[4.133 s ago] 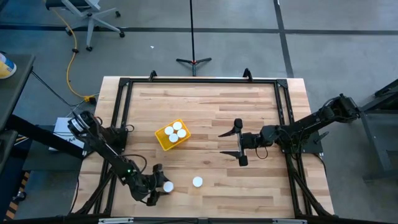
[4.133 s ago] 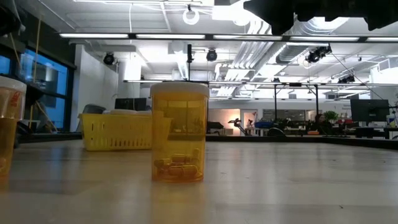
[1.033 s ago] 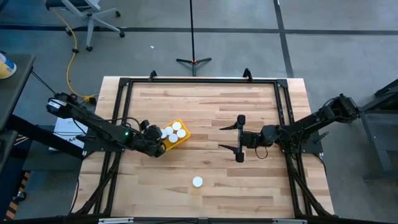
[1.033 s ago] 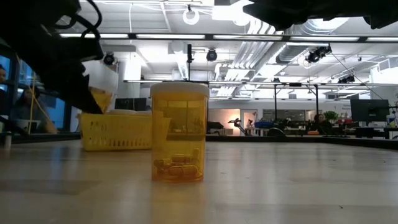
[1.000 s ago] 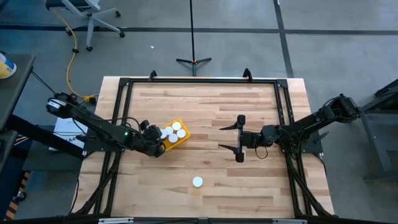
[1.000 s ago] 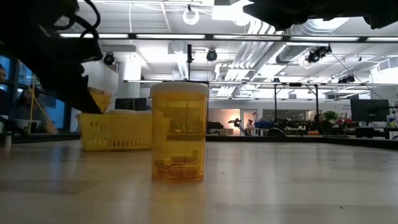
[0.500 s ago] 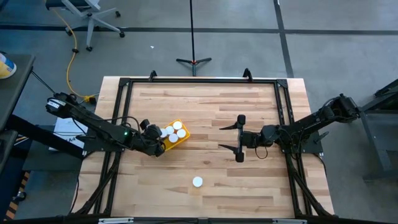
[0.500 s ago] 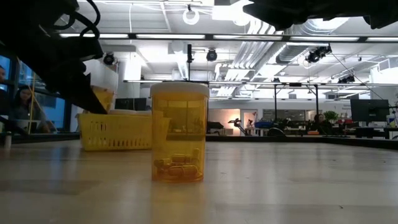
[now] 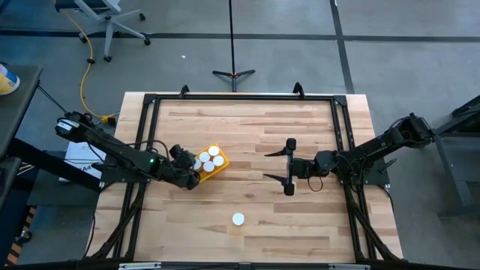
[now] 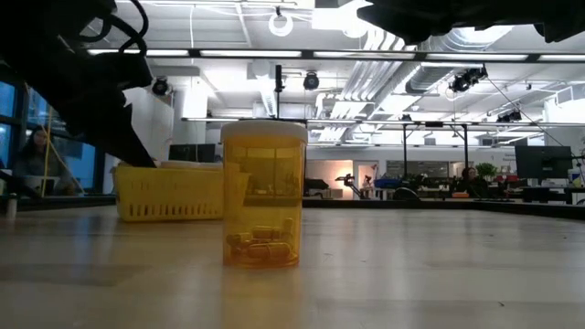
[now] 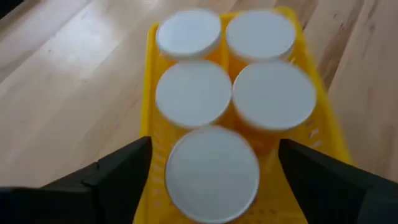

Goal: Pick and place pill bottles into a basket
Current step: Put the orange pill bottle into the yellow basket

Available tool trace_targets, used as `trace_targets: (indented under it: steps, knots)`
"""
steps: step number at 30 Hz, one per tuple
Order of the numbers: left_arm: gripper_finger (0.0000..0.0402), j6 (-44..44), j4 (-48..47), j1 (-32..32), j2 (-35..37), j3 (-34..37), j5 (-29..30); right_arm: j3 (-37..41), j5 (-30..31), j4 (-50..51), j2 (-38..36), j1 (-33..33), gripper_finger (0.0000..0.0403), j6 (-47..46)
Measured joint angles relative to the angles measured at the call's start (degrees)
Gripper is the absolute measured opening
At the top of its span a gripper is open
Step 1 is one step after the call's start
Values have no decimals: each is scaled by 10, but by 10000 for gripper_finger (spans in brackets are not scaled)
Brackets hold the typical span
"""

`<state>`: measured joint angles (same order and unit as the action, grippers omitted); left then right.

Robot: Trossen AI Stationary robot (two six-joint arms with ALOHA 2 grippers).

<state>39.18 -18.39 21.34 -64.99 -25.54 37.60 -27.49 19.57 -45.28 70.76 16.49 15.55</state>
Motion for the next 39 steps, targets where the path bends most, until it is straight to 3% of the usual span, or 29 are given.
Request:
trace_targets:
  steps: [4, 10, 18, 23, 28, 30, 35, 39]
  knots:
    - [393, -15, -43, 0, 5, -35, 0, 0, 0, 0, 0, 0, 293, 0]
    - [378, -20, -118, 0, 5, -114, -17, 0, 0, 0, 0, 0, 293, -2]
    - [352, -142, 93, 22, -12, -123, -148, 0, 0, 6, 0, 0, 293, -25]
    - [336, -164, 113, 59, -25, -123, -141, 0, -17, 31, 0, 4, 293, -80]
    - [318, -163, 107, 80, -24, -122, -121, 0, -130, 87, 9, 6, 293, -177]
    - [312, -164, 108, 81, -23, -122, -116, 0, -146, 93, 27, 15, 293, -212]
    - [301, -163, 96, 79, -23, -122, -111, 0, -106, 81, 102, 67, 292, -221]
    - [296, -146, 76, 79, -23, -122, -111, 0, -64, 16, 170, 101, 285, -234]
